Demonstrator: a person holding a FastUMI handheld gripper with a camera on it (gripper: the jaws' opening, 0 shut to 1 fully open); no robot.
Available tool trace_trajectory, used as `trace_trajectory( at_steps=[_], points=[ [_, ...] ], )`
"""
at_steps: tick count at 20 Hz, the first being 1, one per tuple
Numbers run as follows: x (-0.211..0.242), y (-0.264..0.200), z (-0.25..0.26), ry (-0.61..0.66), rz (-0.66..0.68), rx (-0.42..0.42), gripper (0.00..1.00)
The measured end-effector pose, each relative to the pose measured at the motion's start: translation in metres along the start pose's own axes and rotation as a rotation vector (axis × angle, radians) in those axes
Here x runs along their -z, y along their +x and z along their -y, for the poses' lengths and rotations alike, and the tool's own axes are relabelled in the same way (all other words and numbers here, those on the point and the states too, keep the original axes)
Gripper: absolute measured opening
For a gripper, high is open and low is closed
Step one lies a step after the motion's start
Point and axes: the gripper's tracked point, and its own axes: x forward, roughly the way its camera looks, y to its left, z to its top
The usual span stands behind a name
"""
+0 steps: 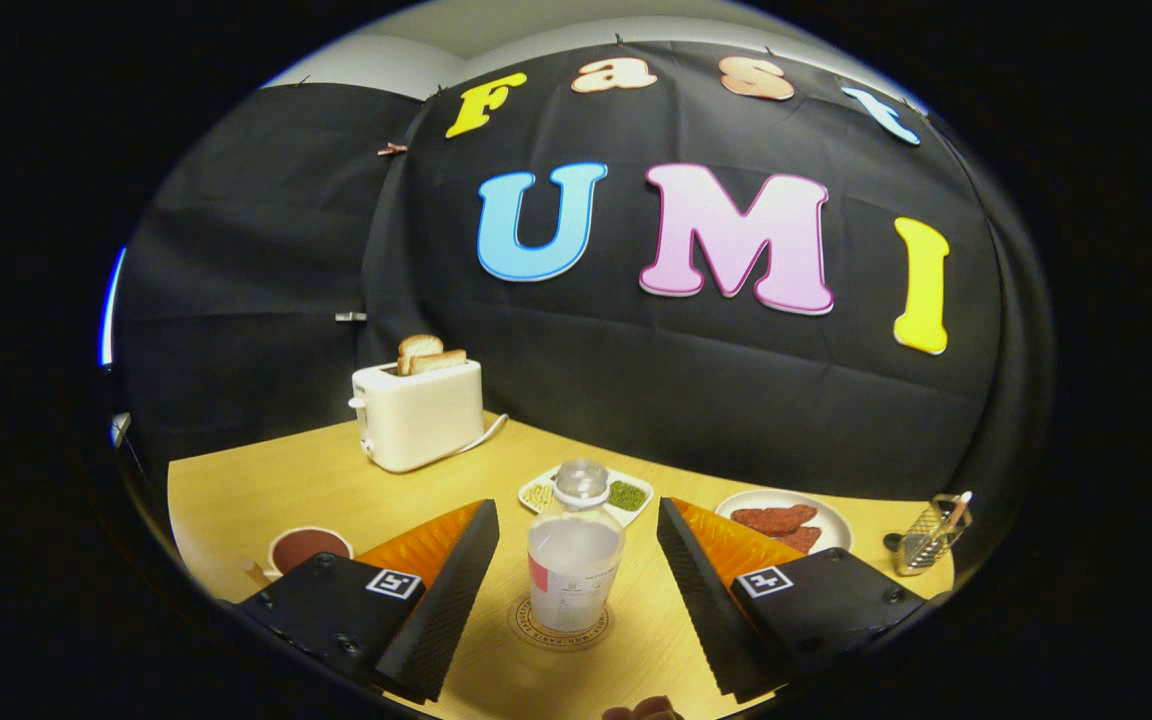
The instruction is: Take the bottle from table, then pour the juice into the cup, finally place the bottle on the coaster
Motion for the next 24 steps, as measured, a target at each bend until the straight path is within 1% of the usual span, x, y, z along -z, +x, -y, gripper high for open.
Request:
trace_trajectory(
  at_steps=[4, 6, 9, 12, 16, 18, 20, 24],
  points=[
    [-0.044, -0.054, 0.020, 0.045, 0.016, 0.109, 0.98],
    [-0.067, -0.085, 0.037, 0.038, 0.026, 0.188, 0.98],
    [-0.097, -0.127, 0.045, 0.058, 0.053, 0.256, 0.98],
    [-0.120, -0.168, 0.052, -0.004, 0.100, 0.330, 0.97],
    [-0.126, -0.225, 0.038, -0.011, 0.112, 0.378, 0.97],
    [-0.122, -0.248, 0.024, -0.020, 0.100, 0.374, 0.97],
    [-0.117, -0.264, 0.013, -0.025, 0.083, 0.369, 0.97],
    [-0.126, -0.282, -0.001, -0.026, 0.098, 0.377, 0.97]
  ],
)
